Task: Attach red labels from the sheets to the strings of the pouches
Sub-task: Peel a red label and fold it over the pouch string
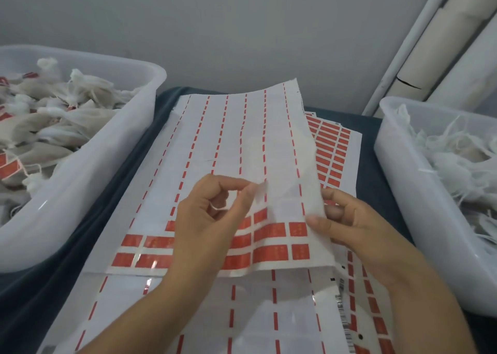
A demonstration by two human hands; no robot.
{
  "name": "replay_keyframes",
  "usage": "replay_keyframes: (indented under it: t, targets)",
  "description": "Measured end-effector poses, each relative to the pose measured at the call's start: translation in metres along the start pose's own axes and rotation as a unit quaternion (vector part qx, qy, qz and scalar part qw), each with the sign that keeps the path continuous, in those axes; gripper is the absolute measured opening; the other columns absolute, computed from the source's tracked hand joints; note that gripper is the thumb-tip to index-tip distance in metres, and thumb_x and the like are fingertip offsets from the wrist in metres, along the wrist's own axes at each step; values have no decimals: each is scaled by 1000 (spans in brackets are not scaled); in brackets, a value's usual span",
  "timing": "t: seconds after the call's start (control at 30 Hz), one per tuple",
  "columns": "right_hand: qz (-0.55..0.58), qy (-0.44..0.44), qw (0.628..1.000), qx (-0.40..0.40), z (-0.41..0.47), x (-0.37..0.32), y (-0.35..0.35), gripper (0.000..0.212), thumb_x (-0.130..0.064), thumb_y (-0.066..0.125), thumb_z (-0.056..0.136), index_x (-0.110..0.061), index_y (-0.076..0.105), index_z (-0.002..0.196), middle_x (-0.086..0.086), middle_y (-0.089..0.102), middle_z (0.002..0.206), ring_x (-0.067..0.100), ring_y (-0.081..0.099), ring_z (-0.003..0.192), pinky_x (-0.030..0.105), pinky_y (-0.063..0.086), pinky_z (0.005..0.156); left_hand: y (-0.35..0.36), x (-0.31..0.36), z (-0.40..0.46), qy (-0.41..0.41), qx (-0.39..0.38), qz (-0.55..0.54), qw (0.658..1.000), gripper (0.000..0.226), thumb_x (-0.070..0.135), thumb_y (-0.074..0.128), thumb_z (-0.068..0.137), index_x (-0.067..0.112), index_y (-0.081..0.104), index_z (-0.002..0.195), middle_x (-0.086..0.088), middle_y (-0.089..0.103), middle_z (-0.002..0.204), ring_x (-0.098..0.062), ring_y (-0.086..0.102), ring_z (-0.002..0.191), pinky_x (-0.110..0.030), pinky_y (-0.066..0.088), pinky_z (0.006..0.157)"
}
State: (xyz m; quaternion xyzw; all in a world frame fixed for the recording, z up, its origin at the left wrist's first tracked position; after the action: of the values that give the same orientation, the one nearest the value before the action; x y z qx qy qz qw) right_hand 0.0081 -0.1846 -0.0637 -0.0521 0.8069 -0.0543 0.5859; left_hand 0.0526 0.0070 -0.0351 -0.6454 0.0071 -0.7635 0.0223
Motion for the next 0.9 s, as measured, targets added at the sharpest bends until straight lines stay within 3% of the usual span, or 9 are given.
replay_keyframes:
  t: [0.1,0.17,0.23,0.33,0.4,0.47,0.6,0.77,0.9]
  targets:
    - [-104,52,991,63,2,10,-13,51,-31,70,74,-33,46,119,-18,68,101,6,67,87,26,54,77,-2,6,-1,24,0,-26,999,37,63,56,56,36,66,79,20,64,79,-3,58,78,-7,47,60]
    - [-242,9,952,187,2,-1,-31,55,-37,71,76,-41,38,120,-23,50,107,3,55,92,26,49,80,0,11,-4,42,-10,-26,999,34,62,61,60,31,66,72,23,63,77,2,58,76,-3,44,59]
    - [-220,-52,936,271,-6,-17,-40,44,-47,67,72,-38,51,112,-19,50,112,4,53,91,22,48,76,3,20,-7,93,-25,10,995,26,63,65,65,37,62,71,27,61,75,5,56,75,-2,43,61]
    - [0,-31,996,83,-4,-14,-4,35,-57,62,61,-24,68,72,-2,66,77,5,55,56,11,42,51,12,44,-18,265,-43,128,955,11,51,63,78,42,58,82,27,53,67,13,49,77,1,39,64]
    - [-4,-7,1000,5,-5,-9,16,36,-58,59,60,-23,70,62,0,61,60,5,50,47,13,41,50,22,49,-30,341,-69,158,924,22,45,54,84,27,65,87,20,52,73,12,42,79,2,37,69]
    - [-22,5,1000,-13,-3,-3,21,31,-54,60,62,-25,72,65,-2,69,68,7,62,56,16,46,55,27,47,-34,364,-88,158,914,31,42,52,86,18,71,86,13,52,79,8,40,80,1,37,69]
    - [36,-30,999,8,0,-7,19,19,-41,67,62,-23,72,66,-2,73,84,4,63,59,13,44,54,30,42,-36,374,-90,180,905,20,36,63,79,22,69,93,14,54,79,4,42,77,-1,39,69]
    - [95,-154,957,226,-10,-24,-13,34,-45,66,62,-28,66,92,-14,72,87,6,68,69,12,49,47,25,29,-20,264,-59,229,935,42,38,66,74,39,45,111,31,44,98,18,48,87,10,32,74]
    - [-56,-264,948,169,-17,-49,33,64,-58,72,59,-44,44,115,-28,64,93,-4,60,91,4,46,70,25,16,-15,194,-64,241,949,42,40,65,74,58,36,99,35,36,90,24,39,95,1,36,58]
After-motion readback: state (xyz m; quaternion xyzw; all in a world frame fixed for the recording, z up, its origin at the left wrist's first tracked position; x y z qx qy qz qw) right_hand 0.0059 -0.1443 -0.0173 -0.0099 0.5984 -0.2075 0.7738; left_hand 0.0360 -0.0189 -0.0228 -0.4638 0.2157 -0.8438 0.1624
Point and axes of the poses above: each hand's wrist, its own z-axis towards the middle knuckle, its own y-axis out of the palm, x = y × z, the point moved 9 cm from there along z, towards the middle knuckle
